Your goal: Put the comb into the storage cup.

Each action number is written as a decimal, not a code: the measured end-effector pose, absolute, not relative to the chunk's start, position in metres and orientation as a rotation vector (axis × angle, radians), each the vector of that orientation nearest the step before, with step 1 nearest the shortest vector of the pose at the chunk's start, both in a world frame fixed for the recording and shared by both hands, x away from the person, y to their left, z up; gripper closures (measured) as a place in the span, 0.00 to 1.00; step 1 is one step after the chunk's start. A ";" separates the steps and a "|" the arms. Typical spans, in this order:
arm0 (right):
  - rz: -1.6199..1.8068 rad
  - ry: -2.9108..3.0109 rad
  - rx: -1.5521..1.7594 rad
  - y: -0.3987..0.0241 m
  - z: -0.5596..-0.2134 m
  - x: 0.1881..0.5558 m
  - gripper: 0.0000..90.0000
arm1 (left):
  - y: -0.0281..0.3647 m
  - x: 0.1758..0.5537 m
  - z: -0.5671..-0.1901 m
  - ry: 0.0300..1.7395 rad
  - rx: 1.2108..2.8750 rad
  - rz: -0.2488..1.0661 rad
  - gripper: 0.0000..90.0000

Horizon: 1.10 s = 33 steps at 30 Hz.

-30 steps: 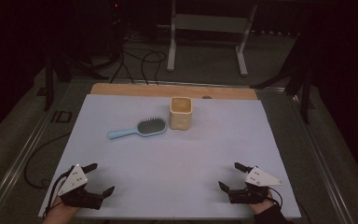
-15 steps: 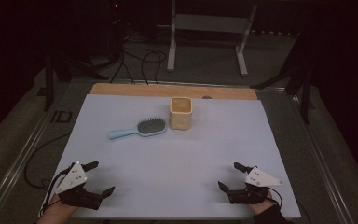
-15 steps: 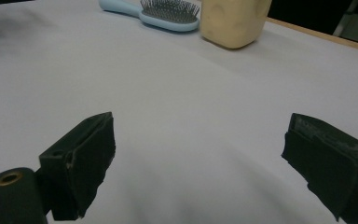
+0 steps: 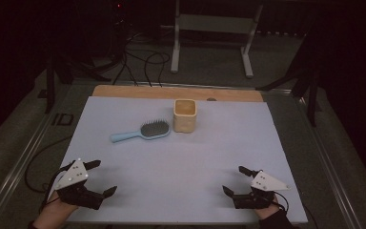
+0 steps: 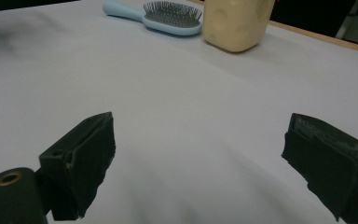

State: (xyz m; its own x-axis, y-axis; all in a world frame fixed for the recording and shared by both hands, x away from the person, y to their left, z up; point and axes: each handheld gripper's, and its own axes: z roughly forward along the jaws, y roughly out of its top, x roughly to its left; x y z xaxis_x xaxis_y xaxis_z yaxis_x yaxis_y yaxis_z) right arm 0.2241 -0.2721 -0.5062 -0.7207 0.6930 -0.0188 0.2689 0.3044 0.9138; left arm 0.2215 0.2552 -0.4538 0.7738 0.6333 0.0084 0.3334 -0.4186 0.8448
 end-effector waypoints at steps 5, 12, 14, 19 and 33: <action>1.400 2.166 0.849 -0.272 -0.506 0.224 0.10 | 0.256 0.227 -0.447 0.729 2.030 0.390 0.00; 1.406 2.157 0.848 -0.272 -0.504 0.224 0.10 | 0.262 0.238 -0.437 0.748 2.038 0.394 0.00; 1.406 2.159 0.851 -0.272 -0.504 0.224 0.10 | 0.263 0.242 -0.434 0.745 2.043 0.391 0.00; 1.413 2.160 0.850 -0.272 -0.504 0.224 0.10 | 0.267 0.249 -0.428 0.747 2.044 0.405 0.00; 1.404 2.163 0.849 -0.271 -0.504 0.224 0.10 | 0.273 0.284 -0.427 0.798 2.057 0.450 0.03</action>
State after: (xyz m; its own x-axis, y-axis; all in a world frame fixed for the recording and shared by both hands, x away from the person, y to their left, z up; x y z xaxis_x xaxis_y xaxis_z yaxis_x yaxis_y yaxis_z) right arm 0.2238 -0.2705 -0.5038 -0.7234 0.6900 -0.0214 0.2615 0.3026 0.9165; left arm 0.2844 0.2725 -0.4266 0.7302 0.6828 0.0220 0.3725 -0.4249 0.8251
